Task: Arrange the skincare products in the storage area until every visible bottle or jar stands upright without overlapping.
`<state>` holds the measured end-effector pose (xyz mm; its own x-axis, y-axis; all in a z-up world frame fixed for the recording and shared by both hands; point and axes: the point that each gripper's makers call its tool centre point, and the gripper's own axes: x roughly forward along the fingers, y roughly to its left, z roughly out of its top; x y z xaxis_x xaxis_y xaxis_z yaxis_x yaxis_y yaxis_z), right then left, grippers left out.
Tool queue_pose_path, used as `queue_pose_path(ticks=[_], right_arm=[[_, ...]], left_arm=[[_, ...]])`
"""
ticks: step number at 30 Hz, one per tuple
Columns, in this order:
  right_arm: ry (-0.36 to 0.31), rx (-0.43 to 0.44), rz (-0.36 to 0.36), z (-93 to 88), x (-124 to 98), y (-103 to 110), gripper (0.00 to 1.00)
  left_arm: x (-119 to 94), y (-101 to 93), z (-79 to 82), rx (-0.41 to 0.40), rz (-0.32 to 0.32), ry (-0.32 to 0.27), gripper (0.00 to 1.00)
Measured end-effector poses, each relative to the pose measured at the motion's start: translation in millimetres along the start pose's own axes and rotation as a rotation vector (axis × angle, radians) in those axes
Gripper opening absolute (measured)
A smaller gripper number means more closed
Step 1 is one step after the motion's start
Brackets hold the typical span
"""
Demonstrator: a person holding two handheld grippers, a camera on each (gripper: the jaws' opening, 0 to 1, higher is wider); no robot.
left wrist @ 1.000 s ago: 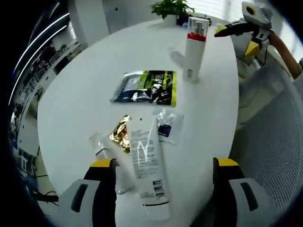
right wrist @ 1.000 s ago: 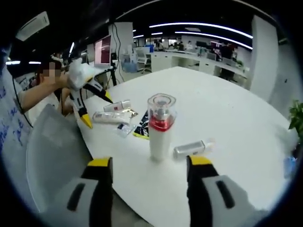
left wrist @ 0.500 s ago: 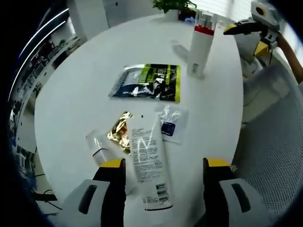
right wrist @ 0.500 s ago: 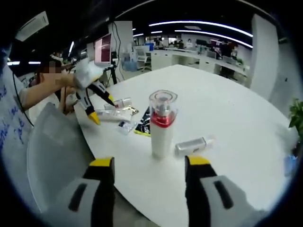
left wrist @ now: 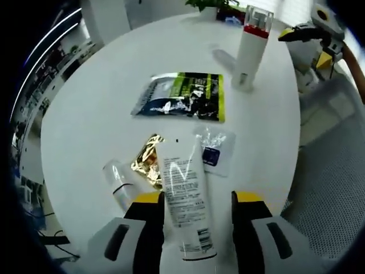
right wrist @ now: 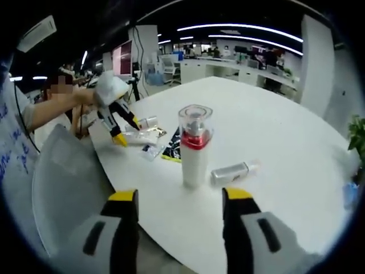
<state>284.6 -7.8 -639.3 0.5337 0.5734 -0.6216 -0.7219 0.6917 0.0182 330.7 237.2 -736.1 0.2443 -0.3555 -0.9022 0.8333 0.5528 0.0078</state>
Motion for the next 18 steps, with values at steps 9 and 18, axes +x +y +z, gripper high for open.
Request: queue_pose_path(ticks=[9, 18], right_arm=[[-0.001, 0.014, -0.003, -2.5, -1.2, -2.2, 0.59], [0.003, 0.017, 0.002, -1.8, 0.6, -2.1, 0.58]], left_arm=[[7.4, 4.1, -6.0, 0.007, 0.009, 0.047, 0.38], [11.0, 6.7, -9.9, 0.001, 0.023, 0.068, 0.32]])
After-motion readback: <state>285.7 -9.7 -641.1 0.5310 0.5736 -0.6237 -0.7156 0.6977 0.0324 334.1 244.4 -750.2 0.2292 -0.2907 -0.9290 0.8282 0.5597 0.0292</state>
